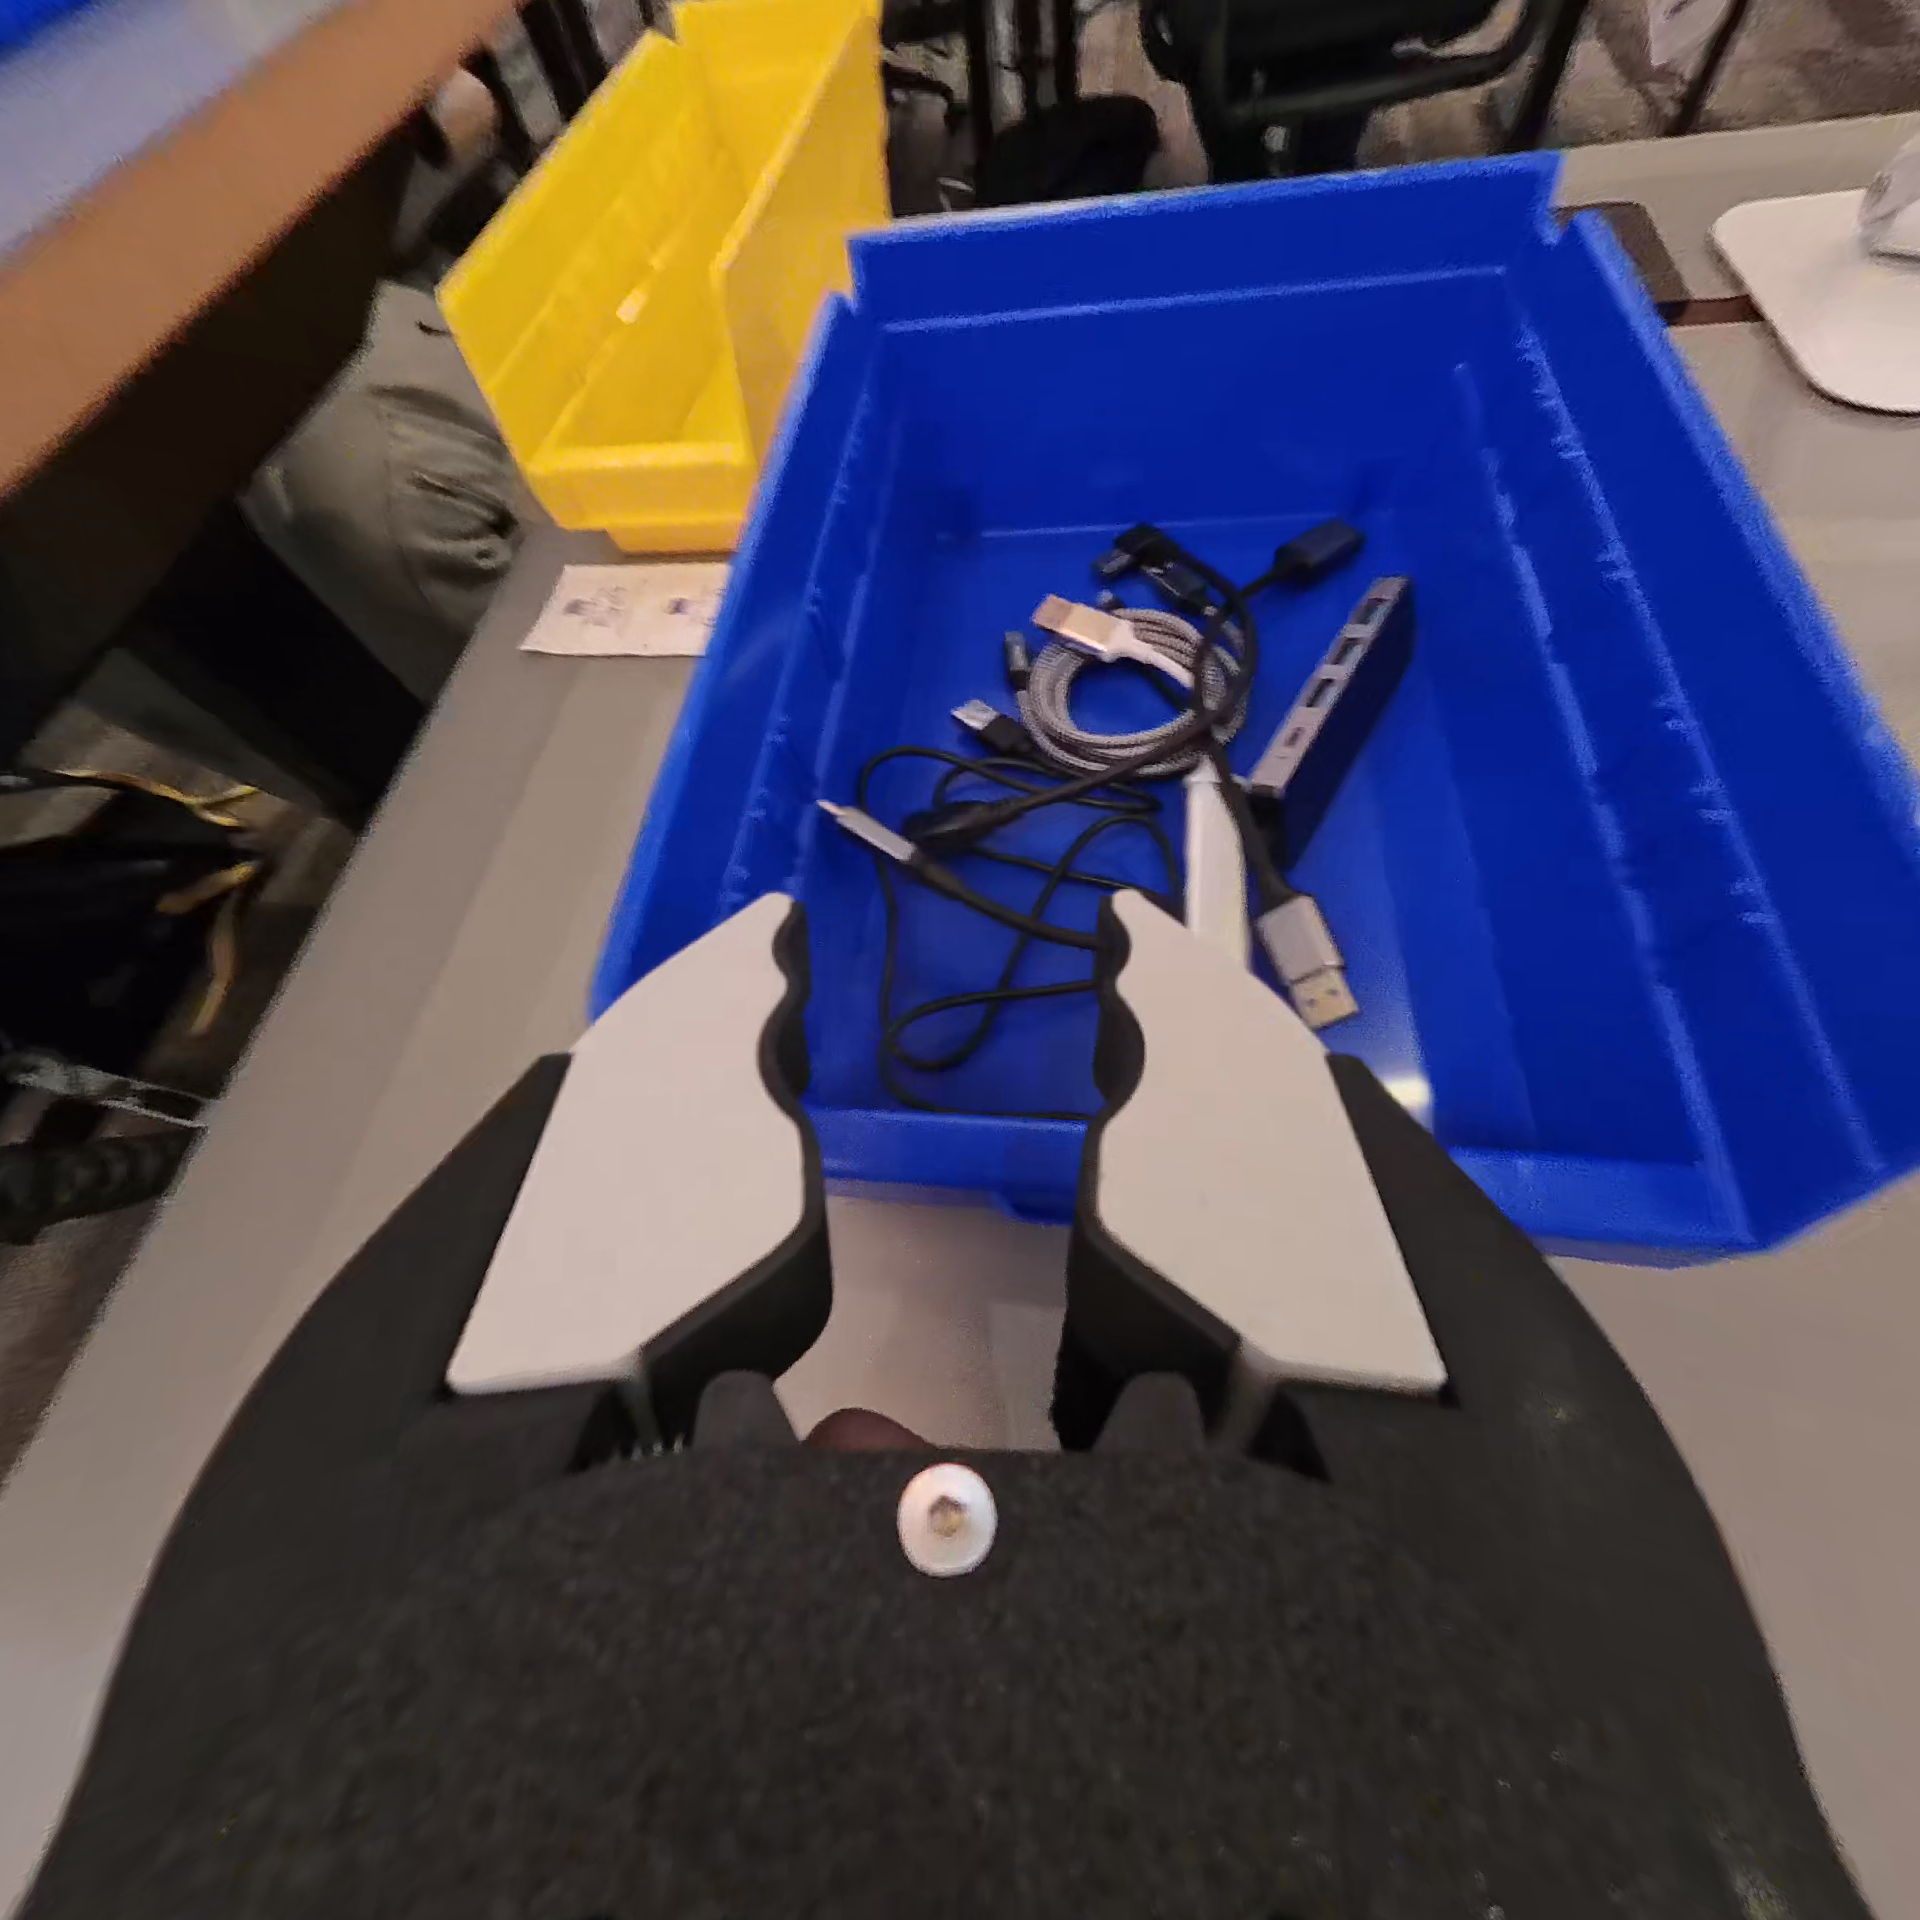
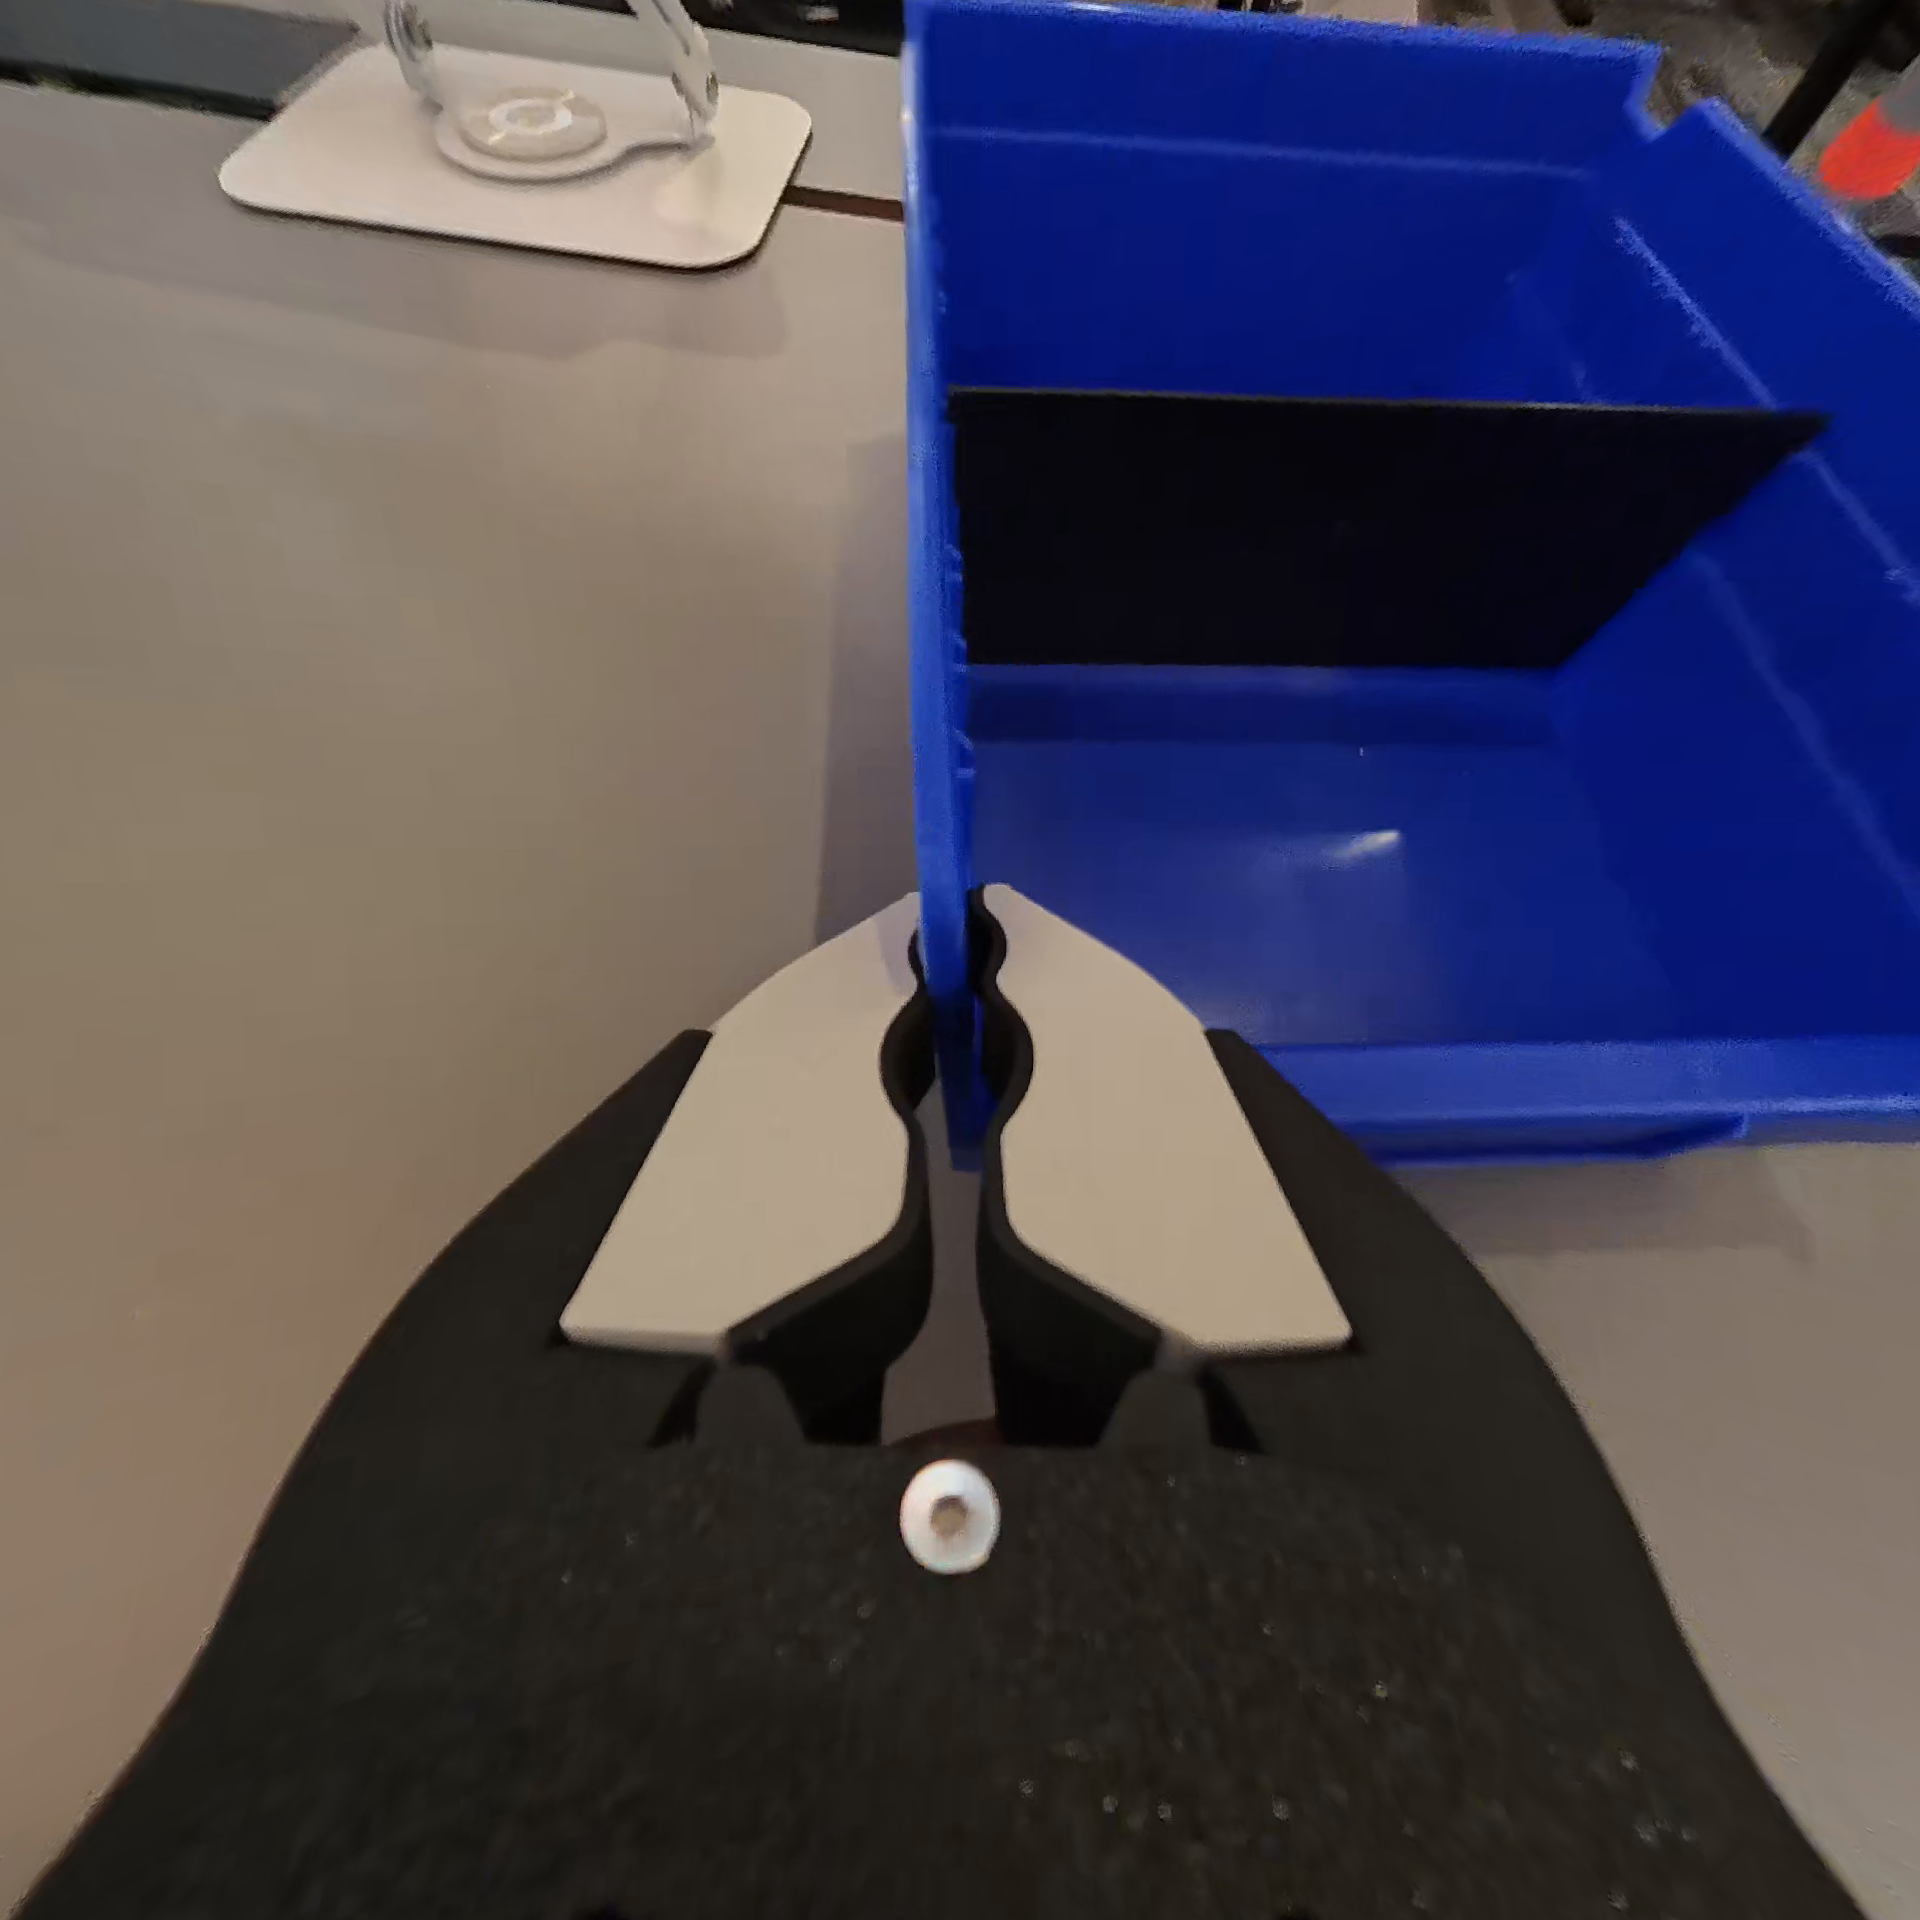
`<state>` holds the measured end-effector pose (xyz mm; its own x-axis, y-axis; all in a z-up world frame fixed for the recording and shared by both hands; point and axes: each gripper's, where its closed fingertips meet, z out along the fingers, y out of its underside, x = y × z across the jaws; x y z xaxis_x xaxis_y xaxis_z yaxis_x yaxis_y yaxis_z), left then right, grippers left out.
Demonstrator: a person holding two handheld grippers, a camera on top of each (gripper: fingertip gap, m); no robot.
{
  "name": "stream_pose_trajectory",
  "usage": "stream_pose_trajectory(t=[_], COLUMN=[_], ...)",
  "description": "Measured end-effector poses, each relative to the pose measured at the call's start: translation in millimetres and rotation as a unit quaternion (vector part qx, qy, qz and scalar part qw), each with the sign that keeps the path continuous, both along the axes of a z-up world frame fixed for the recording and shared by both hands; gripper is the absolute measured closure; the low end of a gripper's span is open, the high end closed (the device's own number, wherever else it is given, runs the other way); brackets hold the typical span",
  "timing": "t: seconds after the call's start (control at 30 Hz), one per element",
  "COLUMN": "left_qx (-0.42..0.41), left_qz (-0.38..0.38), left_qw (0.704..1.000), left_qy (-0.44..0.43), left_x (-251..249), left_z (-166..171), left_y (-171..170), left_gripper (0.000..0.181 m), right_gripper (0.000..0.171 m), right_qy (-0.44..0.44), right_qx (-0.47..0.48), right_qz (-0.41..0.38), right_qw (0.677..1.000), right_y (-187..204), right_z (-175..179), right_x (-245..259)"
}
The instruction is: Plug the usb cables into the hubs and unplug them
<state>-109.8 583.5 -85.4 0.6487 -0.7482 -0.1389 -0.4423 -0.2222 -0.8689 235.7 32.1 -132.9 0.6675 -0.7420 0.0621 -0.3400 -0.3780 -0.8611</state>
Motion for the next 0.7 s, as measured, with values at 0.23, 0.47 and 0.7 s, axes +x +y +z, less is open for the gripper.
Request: stream_pose_trajectory(t=[0.23,0.47,0.7], left_qx=[-0.04,0.035,-0.057], left_qz=[0.023,0.024,0.035], left_qw=[0.999,0.998,0.997], left_qy=[0.006,-0.042,-0.039], left_x=[-17.8,-25.1,-40.5], left_z=[-14.8,16.3,-16.2], left_y=[36.6,35.2,79.3], left_gripper=[0.142,0.128,0.12], right_gripper=[0.169,0.169,0.168], right_qy=[-0.017,-0.035,-0.046], right_qx=[0.019,0.021,0.003], right_qz=[-0.051,-0.08,-0.062], right_qw=[0.998,0.996,0.997], right_y=[16.9,16.4,15.4], right_z=[0.7,1.0,1.4], right_x=[1.2,-4.5,-3.8])
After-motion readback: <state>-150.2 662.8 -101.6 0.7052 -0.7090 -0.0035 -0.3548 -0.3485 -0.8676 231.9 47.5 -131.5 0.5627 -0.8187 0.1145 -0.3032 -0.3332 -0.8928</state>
